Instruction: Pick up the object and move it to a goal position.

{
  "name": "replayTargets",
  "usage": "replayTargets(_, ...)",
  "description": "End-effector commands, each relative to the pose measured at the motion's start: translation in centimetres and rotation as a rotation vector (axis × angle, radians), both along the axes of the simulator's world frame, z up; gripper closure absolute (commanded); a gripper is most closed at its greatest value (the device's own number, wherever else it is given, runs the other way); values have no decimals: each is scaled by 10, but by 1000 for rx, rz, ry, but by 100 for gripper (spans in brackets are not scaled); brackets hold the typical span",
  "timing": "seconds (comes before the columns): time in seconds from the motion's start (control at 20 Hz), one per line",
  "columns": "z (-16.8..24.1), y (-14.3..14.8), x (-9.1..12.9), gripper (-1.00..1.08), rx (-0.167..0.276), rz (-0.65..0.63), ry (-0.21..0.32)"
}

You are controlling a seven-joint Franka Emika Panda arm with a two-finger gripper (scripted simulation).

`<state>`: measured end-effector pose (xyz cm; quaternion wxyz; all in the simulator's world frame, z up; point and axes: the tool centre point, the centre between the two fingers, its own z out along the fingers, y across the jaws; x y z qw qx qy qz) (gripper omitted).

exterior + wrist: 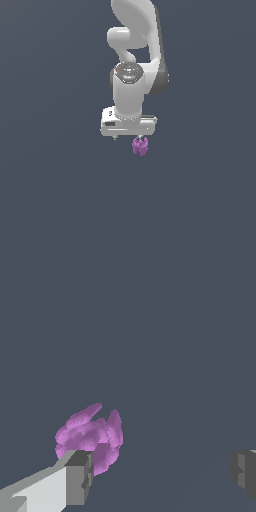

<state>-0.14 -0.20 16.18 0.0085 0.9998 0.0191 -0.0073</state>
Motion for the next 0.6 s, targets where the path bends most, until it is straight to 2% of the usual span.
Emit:
replayTargets(0.0,0,0,0,-92,0,0,0)
replayTargets(0.55,-5,-12,0,-92,-36,15,-1)
